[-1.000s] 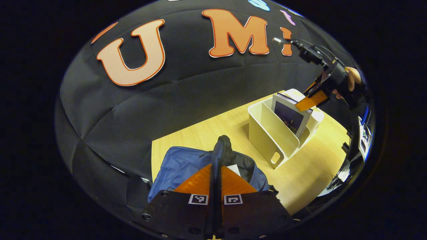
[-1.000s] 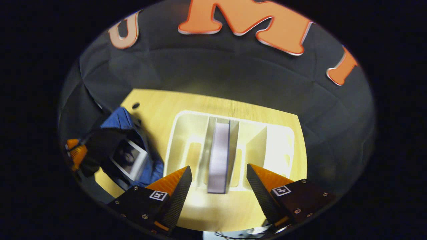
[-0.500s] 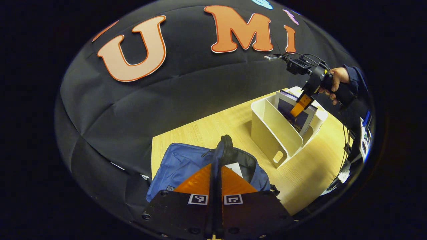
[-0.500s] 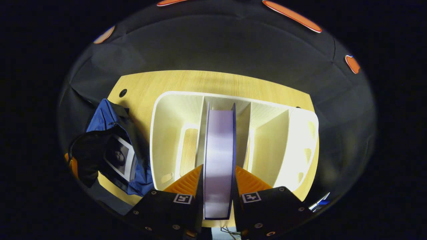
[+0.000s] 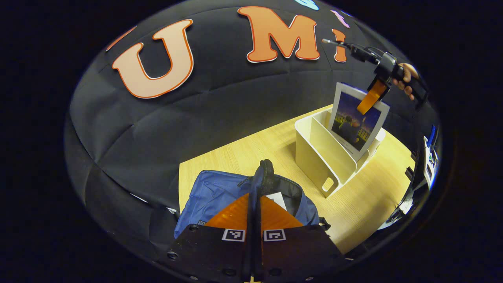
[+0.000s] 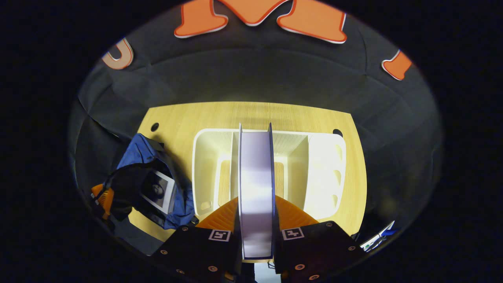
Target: Open the schoolbag, grab two books from the bookshelf and put them into the schoolbag.
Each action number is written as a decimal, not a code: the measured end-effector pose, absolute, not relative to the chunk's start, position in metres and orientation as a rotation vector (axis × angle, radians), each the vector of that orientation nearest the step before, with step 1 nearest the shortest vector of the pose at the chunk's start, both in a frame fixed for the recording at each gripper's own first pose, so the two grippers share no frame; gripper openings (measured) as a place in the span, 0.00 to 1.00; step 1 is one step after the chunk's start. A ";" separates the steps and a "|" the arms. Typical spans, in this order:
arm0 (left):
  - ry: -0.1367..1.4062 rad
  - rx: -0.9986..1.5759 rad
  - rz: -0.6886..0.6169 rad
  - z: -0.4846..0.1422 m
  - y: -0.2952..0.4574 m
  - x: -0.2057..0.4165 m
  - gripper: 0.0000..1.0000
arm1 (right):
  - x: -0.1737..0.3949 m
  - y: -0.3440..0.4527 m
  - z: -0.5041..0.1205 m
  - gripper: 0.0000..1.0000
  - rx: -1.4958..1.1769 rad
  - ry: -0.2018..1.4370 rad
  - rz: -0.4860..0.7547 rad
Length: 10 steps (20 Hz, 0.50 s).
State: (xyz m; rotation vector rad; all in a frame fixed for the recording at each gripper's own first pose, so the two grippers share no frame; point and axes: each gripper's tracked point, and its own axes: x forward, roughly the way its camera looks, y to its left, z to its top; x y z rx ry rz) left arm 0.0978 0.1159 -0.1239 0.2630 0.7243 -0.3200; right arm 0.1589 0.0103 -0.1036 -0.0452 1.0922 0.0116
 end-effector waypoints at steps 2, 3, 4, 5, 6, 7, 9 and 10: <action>0.720 0.265 -0.319 -0.121 0.117 0.099 0.03 | 0.148 0.013 -0.073 0.33 -0.025 1.038 0.038; 0.714 0.262 -0.321 -0.120 0.117 0.100 0.03 | 0.143 0.014 -0.060 0.33 -0.014 1.005 0.042; 0.718 0.257 -0.319 -0.121 0.118 0.099 0.03 | 0.139 0.015 -0.051 0.32 0.002 0.980 0.045; 0.719 0.255 -0.320 -0.122 0.118 0.099 0.03 | 0.132 0.016 -0.044 0.33 0.018 0.964 0.058; 0.721 0.253 -0.321 -0.122 0.119 0.099 0.03 | 0.122 0.021 -0.036 0.33 0.036 0.950 0.071; 0.720 0.254 -0.323 -0.122 0.118 0.099 0.03 | 0.115 0.025 -0.031 0.32 0.054 0.932 0.087; 0.719 0.261 -0.325 -0.121 0.117 0.097 0.03 | 0.106 0.034 -0.028 0.33 0.115 0.911 0.129; 0.718 0.268 -0.326 -0.121 0.117 0.097 0.03 | 0.099 0.044 -0.026 0.33 0.172 0.908 0.158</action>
